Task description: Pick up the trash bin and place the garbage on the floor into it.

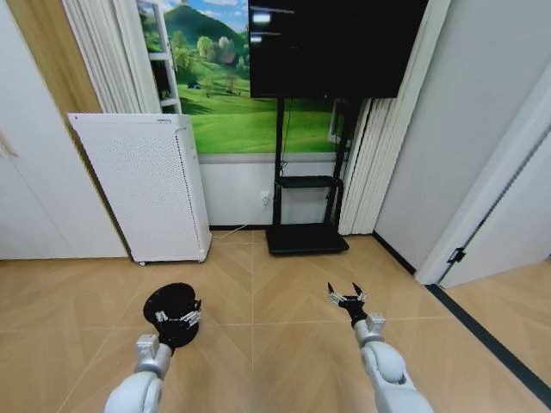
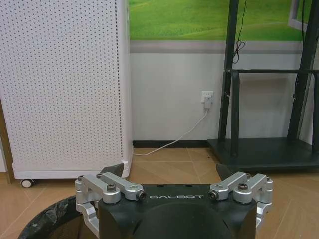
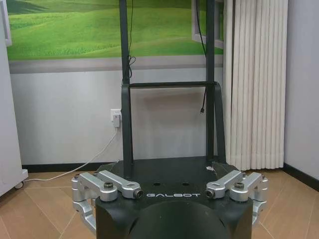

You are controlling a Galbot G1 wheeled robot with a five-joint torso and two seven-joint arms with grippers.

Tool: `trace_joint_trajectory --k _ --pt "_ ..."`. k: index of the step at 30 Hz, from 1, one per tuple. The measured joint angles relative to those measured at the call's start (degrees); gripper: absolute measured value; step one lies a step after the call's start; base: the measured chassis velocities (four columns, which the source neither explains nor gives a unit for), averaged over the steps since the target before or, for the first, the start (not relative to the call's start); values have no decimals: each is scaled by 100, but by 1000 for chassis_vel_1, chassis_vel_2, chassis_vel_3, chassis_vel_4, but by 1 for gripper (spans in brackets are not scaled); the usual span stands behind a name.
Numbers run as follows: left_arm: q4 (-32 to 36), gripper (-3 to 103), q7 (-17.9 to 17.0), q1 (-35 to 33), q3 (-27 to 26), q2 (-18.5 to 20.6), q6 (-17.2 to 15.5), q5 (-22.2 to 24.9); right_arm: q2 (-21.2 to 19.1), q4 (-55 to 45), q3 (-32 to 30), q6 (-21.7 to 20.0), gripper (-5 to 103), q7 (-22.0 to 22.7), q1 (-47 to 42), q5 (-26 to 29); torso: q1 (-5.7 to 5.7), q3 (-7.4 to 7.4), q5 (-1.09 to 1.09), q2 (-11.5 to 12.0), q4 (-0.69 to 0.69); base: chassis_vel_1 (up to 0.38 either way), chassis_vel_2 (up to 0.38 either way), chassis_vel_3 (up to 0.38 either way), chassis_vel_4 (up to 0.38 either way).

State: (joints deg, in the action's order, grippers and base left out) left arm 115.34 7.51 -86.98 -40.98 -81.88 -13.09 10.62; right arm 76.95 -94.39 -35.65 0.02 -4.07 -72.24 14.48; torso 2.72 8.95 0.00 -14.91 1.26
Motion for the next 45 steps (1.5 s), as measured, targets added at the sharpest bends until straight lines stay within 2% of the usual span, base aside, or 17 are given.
trace_joint_trajectory --k 17,45 --pt "-61 100 -8 48 -27 88 -2 124 26 41 -60 -65 100 0 41 2 114 244 0 -359 0 0 0 0 0" --pt "-263 100 -91 208 16 146 0 49 79 201 -93 16 100 11 2 -31 350 680 0 -1029 0 0 0 0 0"
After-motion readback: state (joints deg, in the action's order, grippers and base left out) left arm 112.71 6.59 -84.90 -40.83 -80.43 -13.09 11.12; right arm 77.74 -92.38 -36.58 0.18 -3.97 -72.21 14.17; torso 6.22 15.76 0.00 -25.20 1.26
